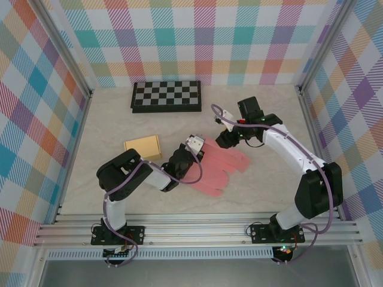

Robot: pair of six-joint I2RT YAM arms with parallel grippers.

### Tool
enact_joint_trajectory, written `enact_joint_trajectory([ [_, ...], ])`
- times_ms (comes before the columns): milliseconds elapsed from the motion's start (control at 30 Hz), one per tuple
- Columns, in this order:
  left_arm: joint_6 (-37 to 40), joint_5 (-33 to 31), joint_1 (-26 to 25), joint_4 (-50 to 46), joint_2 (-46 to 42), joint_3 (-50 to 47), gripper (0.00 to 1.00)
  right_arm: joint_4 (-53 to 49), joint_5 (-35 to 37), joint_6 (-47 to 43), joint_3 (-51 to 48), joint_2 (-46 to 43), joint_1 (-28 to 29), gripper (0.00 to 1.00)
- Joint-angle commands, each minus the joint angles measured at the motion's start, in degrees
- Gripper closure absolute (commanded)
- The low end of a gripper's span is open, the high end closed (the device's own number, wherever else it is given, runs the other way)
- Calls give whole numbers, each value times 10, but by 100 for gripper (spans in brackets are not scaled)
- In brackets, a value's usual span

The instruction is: Fold the paper box

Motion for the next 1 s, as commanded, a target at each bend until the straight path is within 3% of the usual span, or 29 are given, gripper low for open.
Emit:
enact_joint_trajectory([
  [0,-15,0,-8,64,16,-16,100,3,9,-10,-25,13,0,55],
  [100,-17,18,-9,75,20,-31,97,3,10,-6,-40,20,0,56],
  [300,-23,78,-3,-32,-16,-25,90,4,17,3,-60,34,1,58],
  [467,-48,88,-3,-29,-32,-62,88,7,15,8,-76,35,1,59],
  [633,-54,92,-4,-8,-33,-85,77,12,7,18,-89,28,11,61],
  [667,-55,85,-4,-2,-33,-88,79,12,7,19,-90,26,14,61],
  [733,-65,51,-3,17,-34,-94,100,12,8,24,-92,18,18,61],
  [967,-72,46,-3,28,-20,-59,99,-14,4,35,-54,-6,18,60],
])
